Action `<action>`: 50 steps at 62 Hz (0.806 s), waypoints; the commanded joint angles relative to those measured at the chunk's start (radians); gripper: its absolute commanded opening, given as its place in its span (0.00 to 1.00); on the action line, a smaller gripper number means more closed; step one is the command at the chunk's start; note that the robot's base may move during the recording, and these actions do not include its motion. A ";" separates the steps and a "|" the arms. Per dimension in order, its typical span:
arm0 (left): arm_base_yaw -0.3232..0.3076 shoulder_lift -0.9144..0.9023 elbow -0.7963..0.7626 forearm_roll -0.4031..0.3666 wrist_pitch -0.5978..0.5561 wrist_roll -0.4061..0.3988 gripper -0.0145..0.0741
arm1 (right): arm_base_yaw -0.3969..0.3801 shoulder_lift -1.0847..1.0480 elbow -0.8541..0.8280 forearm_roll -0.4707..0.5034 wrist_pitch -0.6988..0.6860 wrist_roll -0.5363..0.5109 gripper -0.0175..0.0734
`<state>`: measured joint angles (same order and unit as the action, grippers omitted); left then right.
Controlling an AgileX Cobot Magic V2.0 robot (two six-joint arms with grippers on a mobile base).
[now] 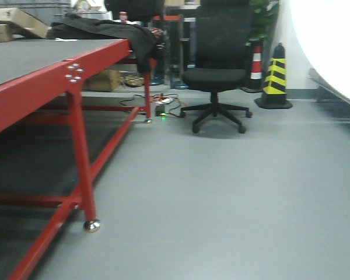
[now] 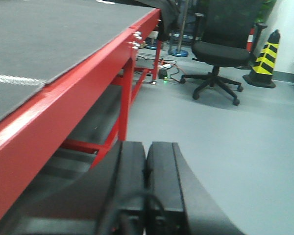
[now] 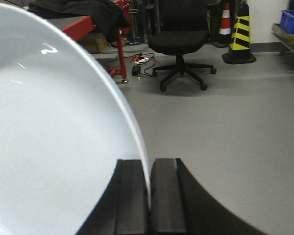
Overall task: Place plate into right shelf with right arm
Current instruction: 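Carry the plate in the right gripper while driving to the shelving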
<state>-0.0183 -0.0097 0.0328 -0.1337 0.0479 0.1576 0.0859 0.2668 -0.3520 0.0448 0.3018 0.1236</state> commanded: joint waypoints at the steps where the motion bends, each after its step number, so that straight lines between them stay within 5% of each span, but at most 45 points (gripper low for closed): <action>1: -0.002 -0.010 0.010 -0.008 -0.090 -0.007 0.02 | -0.008 0.007 -0.030 -0.008 -0.091 0.001 0.25; 50: -0.002 -0.010 0.010 -0.008 -0.090 -0.007 0.02 | -0.008 0.007 -0.030 -0.008 -0.091 0.001 0.25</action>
<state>-0.0183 -0.0097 0.0328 -0.1337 0.0479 0.1576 0.0859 0.2644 -0.3520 0.0448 0.3042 0.1236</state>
